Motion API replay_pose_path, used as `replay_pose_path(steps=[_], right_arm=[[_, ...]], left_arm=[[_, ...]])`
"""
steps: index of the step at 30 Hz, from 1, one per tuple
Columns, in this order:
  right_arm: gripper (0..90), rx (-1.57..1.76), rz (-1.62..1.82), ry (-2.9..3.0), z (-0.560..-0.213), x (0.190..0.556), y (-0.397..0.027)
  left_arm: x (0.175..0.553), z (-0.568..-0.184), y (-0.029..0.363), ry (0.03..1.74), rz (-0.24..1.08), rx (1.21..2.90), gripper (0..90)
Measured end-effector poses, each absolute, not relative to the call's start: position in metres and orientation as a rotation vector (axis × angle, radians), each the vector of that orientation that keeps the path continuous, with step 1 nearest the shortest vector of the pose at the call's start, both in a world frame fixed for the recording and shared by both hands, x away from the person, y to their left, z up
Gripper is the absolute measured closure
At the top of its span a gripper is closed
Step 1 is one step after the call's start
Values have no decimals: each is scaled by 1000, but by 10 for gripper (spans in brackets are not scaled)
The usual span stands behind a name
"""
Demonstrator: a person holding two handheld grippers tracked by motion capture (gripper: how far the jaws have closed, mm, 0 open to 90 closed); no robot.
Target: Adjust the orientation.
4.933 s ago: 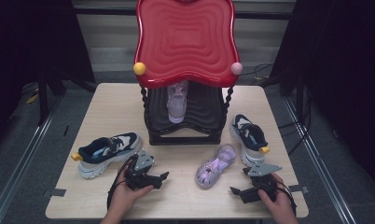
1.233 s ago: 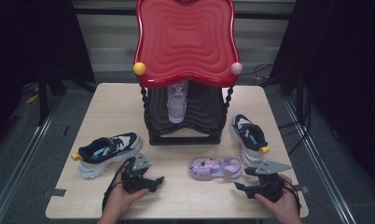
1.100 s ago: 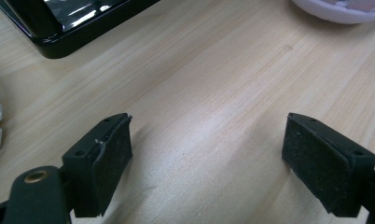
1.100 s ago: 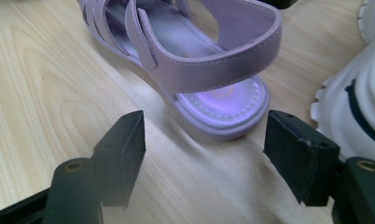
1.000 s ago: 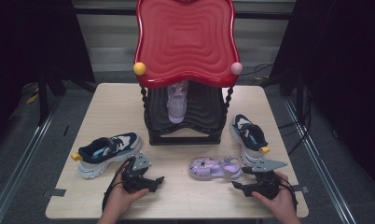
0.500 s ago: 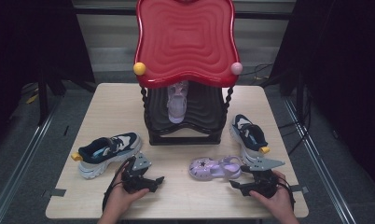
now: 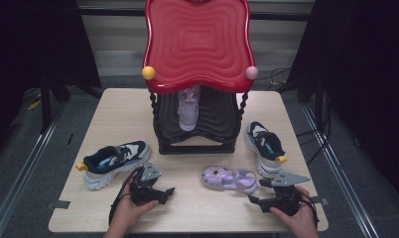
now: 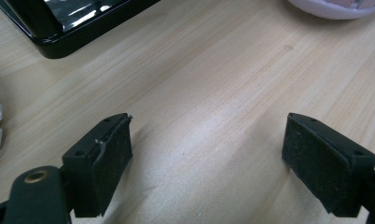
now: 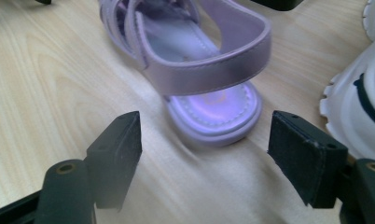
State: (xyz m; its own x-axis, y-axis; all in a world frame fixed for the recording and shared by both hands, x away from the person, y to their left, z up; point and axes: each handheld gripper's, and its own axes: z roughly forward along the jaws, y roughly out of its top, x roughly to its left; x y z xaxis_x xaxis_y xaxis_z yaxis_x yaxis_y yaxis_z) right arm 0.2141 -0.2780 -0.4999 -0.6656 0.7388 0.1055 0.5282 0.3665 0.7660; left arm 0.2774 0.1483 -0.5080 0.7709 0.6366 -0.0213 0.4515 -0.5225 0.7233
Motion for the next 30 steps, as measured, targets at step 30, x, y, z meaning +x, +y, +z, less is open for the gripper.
replay_pose_path(steps=[30], right_arm=[[211,1048,1158,2409,-507,222,-250]], left_arm=[[278,-508,148,805,315,2212,155]])
